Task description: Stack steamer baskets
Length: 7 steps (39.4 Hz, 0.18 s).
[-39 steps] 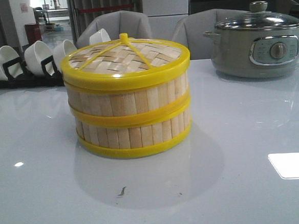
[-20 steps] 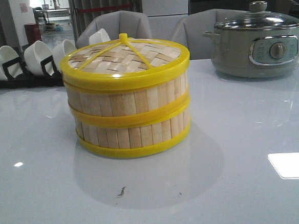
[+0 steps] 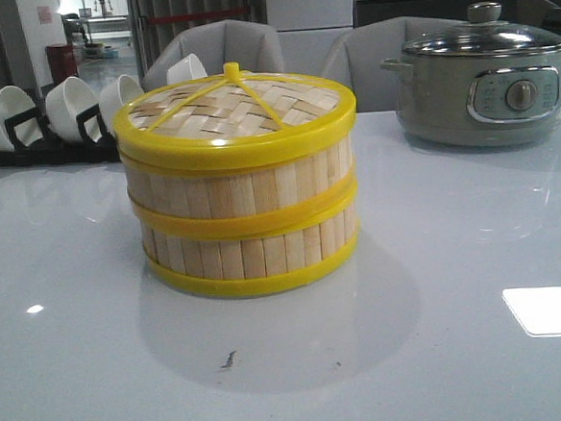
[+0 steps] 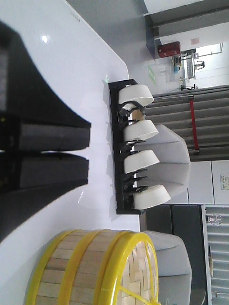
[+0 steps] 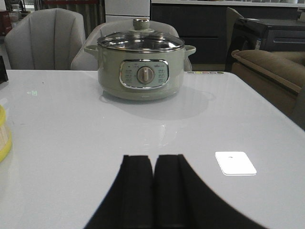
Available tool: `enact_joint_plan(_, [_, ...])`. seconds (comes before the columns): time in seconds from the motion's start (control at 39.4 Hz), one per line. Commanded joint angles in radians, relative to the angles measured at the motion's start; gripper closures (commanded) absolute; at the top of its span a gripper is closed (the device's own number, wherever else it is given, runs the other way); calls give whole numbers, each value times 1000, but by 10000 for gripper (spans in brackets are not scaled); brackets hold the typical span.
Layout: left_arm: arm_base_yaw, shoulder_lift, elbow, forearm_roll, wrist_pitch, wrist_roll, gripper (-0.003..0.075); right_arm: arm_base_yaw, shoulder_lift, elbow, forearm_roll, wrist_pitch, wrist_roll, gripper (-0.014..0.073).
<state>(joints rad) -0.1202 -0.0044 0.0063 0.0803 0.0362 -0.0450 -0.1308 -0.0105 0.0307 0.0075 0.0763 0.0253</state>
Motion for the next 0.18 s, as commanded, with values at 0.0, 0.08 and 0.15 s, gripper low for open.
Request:
enact_joint_plan(0.0, [2,-12,0,-9,-89,-1,636,2,-21,-15,-8,-83,1,573])
enact_joint_plan(0.08, [2,-12,0,-9,-89,-1,636,2,-21,-15,-8,-83,1,573])
enact_joint_plan(0.15, [2,-12,0,-9,-89,-1,636,2,-21,-15,-8,-83,1,573])
